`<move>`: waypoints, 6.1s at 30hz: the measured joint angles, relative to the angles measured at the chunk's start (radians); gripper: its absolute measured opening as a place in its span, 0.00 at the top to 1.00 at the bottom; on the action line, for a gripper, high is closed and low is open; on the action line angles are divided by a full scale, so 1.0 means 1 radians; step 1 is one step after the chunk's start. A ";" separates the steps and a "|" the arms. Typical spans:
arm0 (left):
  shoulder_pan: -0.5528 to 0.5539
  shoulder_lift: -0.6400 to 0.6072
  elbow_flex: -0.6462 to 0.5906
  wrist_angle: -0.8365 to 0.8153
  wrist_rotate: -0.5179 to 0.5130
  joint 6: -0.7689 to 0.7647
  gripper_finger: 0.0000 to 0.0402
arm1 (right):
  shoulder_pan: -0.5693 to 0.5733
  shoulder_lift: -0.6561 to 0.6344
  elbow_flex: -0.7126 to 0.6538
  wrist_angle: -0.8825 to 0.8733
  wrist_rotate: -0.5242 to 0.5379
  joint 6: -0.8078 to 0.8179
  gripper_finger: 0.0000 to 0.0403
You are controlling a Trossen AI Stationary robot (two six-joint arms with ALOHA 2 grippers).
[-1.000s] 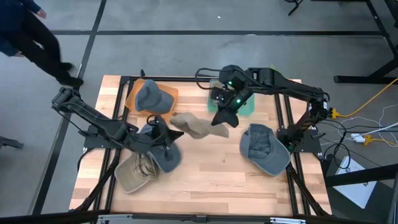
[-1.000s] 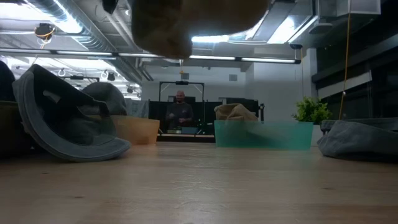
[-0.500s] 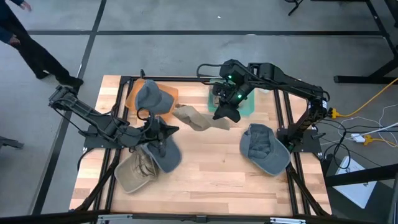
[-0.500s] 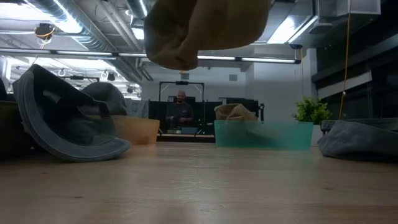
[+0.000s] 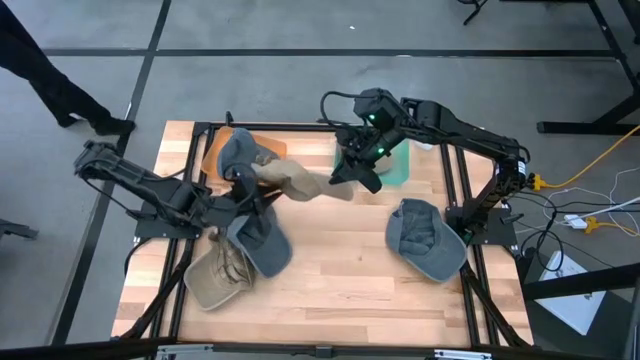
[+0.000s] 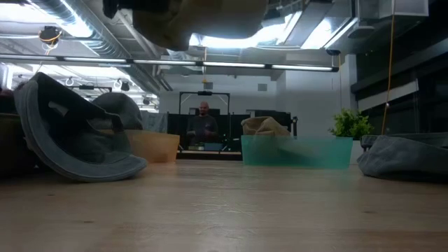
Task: Pick & Place hat
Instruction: Put the right brown cap into the green bin
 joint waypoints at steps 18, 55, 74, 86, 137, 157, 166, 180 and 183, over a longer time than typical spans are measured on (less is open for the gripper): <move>0.062 -0.197 0.000 0.080 0.165 0.130 0.50 | -0.004 0.018 -0.002 -0.044 0.130 -0.077 0.94; 0.068 -0.206 0.001 0.005 0.210 0.300 0.49 | -0.004 0.050 -0.002 -0.074 -0.201 -0.069 0.94; 0.149 -0.207 0.001 0.136 0.782 0.128 0.85 | 0.003 0.050 -0.002 -0.036 -0.326 -0.100 0.94; 0.149 -0.207 0.001 0.485 1.043 0.082 0.99 | 0.001 0.049 -0.001 -0.034 -0.474 -0.229 0.86; 0.148 -0.207 0.001 0.412 0.375 -0.310 0.99 | 0.150 0.172 -0.002 0.373 0.561 -0.144 0.49; 0.149 -0.206 -0.002 0.336 0.382 -0.282 0.98 | 0.160 0.144 0.071 0.082 0.493 -0.175 0.98; 0.149 -0.206 -0.002 0.298 0.446 -0.280 0.98 | 0.121 0.114 0.137 -0.073 0.312 -0.169 0.98; 0.148 -0.220 0.000 0.239 0.472 -0.120 0.99 | 0.098 0.101 0.136 -0.231 0.030 -0.164 0.98; 0.148 -0.228 0.005 0.253 0.411 -0.007 0.99 | 0.089 0.085 0.138 -0.334 0.036 -0.173 0.98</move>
